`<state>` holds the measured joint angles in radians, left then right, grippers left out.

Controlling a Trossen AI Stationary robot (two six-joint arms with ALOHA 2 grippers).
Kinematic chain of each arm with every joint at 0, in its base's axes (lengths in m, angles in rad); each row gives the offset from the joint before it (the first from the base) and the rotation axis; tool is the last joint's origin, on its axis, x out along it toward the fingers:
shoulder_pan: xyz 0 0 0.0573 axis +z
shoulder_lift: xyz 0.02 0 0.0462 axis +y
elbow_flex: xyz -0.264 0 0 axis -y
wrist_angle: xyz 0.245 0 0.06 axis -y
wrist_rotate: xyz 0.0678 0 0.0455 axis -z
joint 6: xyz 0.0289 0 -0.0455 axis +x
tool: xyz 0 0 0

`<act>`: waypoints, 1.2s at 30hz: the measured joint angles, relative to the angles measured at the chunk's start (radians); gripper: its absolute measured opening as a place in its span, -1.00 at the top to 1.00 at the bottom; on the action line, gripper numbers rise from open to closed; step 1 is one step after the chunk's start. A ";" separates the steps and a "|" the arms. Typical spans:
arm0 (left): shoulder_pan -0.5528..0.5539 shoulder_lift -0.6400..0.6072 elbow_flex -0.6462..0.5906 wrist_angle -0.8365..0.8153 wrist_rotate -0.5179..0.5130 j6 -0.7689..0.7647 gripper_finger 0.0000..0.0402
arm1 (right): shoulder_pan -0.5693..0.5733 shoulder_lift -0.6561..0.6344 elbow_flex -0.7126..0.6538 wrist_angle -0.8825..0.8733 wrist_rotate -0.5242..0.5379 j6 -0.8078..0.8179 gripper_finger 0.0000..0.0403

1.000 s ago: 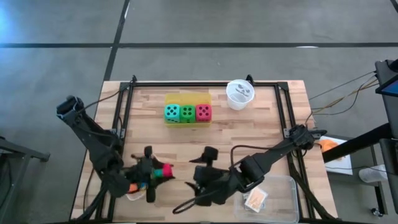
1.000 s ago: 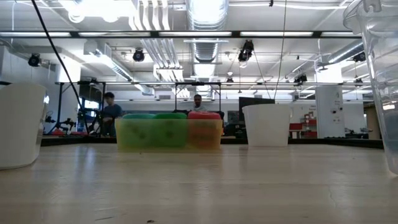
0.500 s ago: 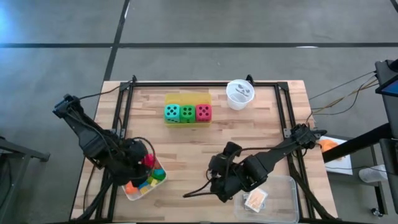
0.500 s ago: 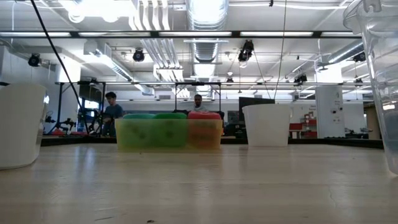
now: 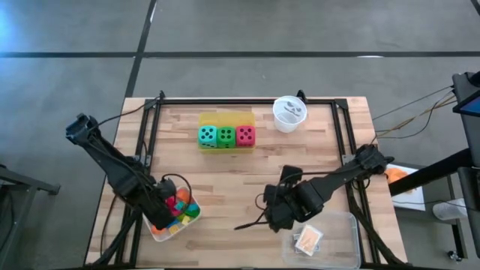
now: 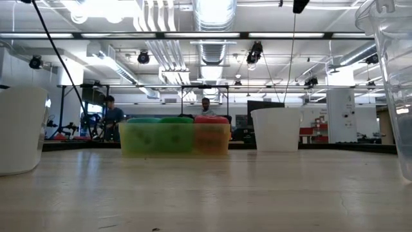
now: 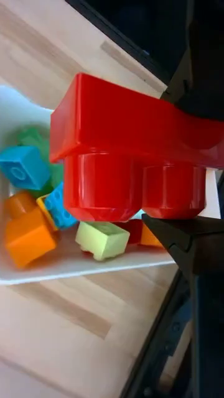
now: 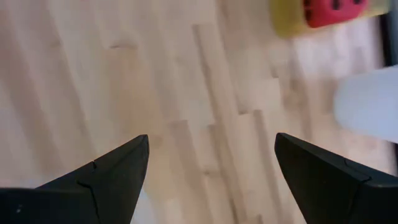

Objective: Pick & Place Toys
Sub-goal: Put the red game piece into the white bin

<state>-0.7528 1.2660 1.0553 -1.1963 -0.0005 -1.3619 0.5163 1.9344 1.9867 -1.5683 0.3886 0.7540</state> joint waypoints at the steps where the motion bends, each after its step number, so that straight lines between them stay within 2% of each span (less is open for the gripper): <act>1: 0.000 0.000 -0.011 0.013 0.008 0.004 0.23 | -0.003 -0.020 -0.027 0.003 0.018 0.006 -0.70; 6: 0.005 0.001 -0.052 0.033 0.021 0.026 0.23 | -0.008 -0.169 -0.187 0.023 0.115 0.101 -0.70; 12: 0.023 0.001 -0.097 0.084 0.022 0.026 0.23 | -0.004 -0.421 -0.422 0.233 0.108 0.105 -0.70; 15: 0.041 0.000 -0.126 0.131 0.054 0.018 0.23 | -0.004 -0.538 -0.530 0.334 0.110 0.060 -0.70; 21: 0.075 0.001 -0.184 0.198 0.098 -0.066 0.23 | -0.004 -0.723 -0.727 0.493 0.111 0.028 -0.70; 27: 0.074 0.009 -0.247 0.340 0.116 -0.165 0.23 | -0.004 -0.828 -0.893 0.606 0.110 0.032 -0.70; 36: 0.075 0.065 -0.257 0.340 0.162 -0.183 0.23 | -0.004 -0.907 -1.006 0.689 0.100 0.040 -0.70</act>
<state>-0.6781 1.3308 0.7981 -0.8566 0.1616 -1.5453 0.5125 1.0270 0.9805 -0.8796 0.4887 0.7942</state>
